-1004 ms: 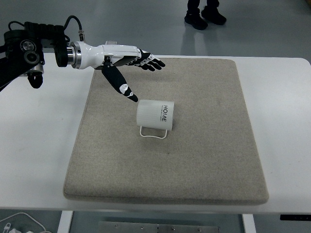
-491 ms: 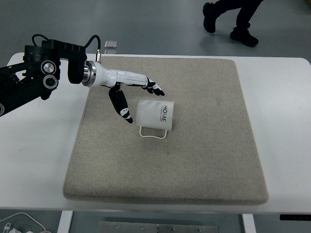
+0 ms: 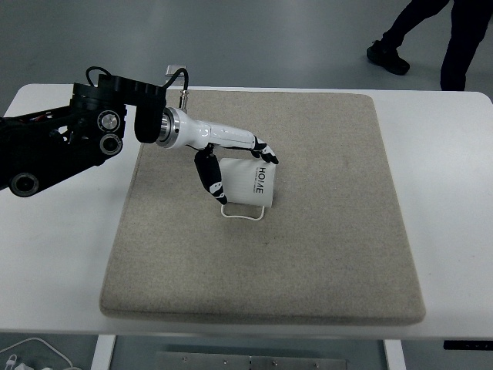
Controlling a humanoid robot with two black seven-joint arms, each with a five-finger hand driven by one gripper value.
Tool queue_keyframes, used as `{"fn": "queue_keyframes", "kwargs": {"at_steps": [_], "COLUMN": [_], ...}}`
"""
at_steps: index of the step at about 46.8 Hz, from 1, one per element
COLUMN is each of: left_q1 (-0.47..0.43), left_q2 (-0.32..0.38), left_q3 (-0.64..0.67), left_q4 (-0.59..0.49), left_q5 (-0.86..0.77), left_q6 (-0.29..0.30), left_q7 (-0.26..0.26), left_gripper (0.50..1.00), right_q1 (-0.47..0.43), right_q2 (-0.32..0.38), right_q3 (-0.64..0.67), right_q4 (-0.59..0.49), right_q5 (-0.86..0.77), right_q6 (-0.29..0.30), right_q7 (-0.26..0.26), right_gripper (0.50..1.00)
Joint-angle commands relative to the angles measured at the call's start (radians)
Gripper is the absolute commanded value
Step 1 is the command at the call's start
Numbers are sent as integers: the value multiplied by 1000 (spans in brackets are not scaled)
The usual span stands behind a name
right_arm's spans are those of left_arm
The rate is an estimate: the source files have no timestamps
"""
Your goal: Upright white cup
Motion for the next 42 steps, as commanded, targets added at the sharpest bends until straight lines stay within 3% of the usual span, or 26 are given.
{"fn": "queue_keyframes", "kwargs": {"at_steps": [1,24,42], "left_q1": [4,17,12], "left_q2": [-14,-71,-71], "left_q3": [5,14,10], "left_q4": [4,31,31], "left_q5": [33,128,131], "left_q6": [1,32,32], "left_q7": [0,0,1], "left_gripper": [996,992,994], "right_q1": [0,0,0], "right_q2": [0,0,0], "right_q3": [0,0,0], "right_q4": [0,-1,-1], "right_q5": [0,0,0], "right_q6": [0,0,0], "right_q7": [0,0,0], "right_gripper": [930,930,930]}}
